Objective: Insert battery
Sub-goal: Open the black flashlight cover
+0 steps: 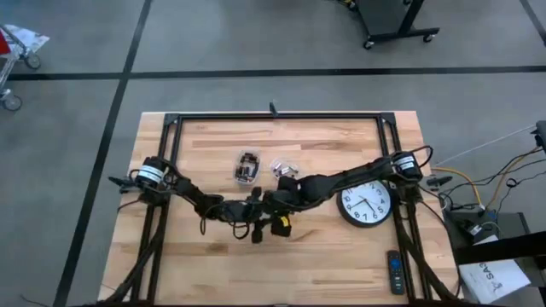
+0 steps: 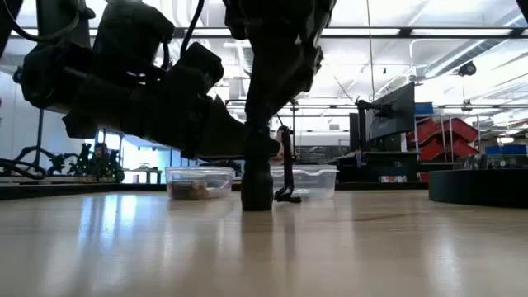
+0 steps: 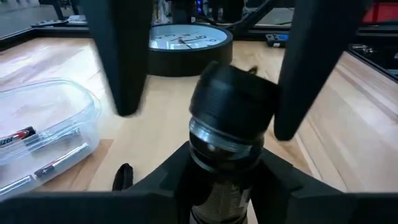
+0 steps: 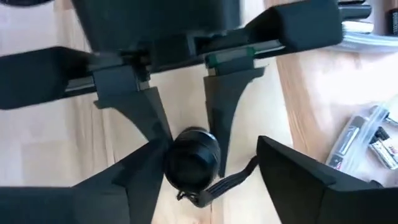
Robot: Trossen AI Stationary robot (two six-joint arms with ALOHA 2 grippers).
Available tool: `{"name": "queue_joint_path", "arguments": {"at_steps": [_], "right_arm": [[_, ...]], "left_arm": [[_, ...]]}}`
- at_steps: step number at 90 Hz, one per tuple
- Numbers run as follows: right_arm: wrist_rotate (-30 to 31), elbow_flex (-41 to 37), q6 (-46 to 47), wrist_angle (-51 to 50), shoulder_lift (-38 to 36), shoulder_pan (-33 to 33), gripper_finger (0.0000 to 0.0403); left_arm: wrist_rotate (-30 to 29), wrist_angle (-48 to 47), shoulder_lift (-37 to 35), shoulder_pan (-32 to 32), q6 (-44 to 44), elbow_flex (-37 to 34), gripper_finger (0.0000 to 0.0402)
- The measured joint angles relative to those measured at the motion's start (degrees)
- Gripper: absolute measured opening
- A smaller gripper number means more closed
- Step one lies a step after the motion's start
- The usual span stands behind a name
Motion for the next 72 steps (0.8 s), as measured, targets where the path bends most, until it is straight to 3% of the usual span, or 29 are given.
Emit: {"name": "queue_joint_path", "arguments": {"at_steps": [31, 57, 72], "right_arm": [[0.0, 0.0, 1.3, 0.1, 0.6, 0.0, 0.0098], [5.4, -0.3, -0.1, -5.6, -4.8, 0.7, 0.0096], [5.2, -5.4, 2.1, -6.6, -5.0, 2.7, 0.0096]], "left_arm": [[-0.3, 0.0, 0.0, 0.0, -0.2, 0.0, 0.0097], [-0.9, -0.6, -0.1, 0.0, 0.0, 0.1, 0.0101], [-0.9, -4.1, -2.2, 0.0, 0.3, 0.0, 0.0095]]}}
